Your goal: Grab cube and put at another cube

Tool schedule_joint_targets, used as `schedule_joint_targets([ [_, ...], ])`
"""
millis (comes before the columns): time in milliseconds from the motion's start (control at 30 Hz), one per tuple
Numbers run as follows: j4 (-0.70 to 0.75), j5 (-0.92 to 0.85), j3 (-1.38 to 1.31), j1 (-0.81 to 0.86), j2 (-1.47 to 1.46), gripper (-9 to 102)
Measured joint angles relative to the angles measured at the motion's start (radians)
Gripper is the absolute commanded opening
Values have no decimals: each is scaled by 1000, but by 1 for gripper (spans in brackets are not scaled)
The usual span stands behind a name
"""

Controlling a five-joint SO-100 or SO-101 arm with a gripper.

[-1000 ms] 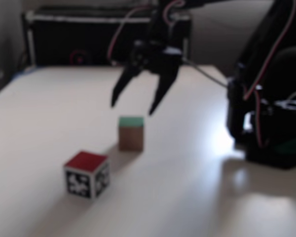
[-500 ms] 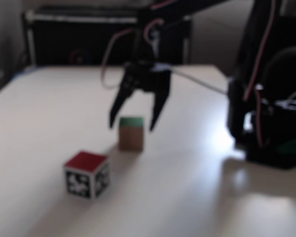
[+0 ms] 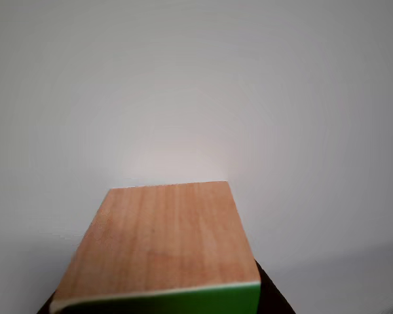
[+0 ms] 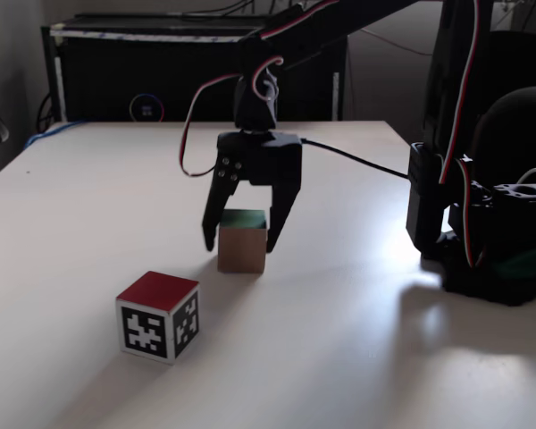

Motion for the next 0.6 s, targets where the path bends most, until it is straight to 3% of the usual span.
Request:
schedule_joint_targets([
  [267,-2,28,-9,-9,17,19],
  [600,216,192,-133,-239,210,19],
])
